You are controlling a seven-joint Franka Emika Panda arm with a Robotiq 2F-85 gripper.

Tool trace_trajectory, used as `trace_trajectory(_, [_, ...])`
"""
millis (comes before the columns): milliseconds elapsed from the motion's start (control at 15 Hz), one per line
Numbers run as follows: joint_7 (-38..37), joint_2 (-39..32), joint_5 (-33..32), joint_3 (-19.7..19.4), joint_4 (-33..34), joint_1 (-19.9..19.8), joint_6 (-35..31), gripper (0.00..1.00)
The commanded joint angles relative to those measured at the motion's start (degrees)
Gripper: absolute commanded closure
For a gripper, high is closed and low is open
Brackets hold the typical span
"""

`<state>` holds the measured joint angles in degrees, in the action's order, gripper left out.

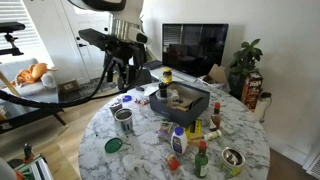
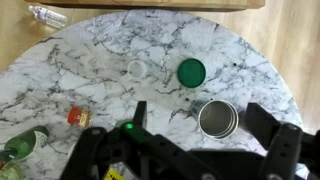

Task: Pick up the flash light from the clear cup and put it on the table, pick up the clear cup from the blue box and put it on the table

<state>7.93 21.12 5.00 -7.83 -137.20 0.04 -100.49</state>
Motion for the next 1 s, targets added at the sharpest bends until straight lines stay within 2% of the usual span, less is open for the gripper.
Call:
trace_trajectory(0, [0.3,-0.1,0.3,1.0,0.1,-1.1,0.1,0.00])
trace_trajectory(200, [0.3,-0.1,0.3,1.0,0.1,-1.1,0.1,0.00])
trace_trajectory(400, [-1.3,-10.7,-0.7,5.0,9.9,1.7,-2.1,0.00])
trace_trajectory(667, [-4.8,-20.8,-9.7,10.7,19.7,2.9,-9.4,0.00])
trace_trajectory(933, [-5.6,-34.8,-15.4,12.4,33.3,4.2,-10.1,0.00])
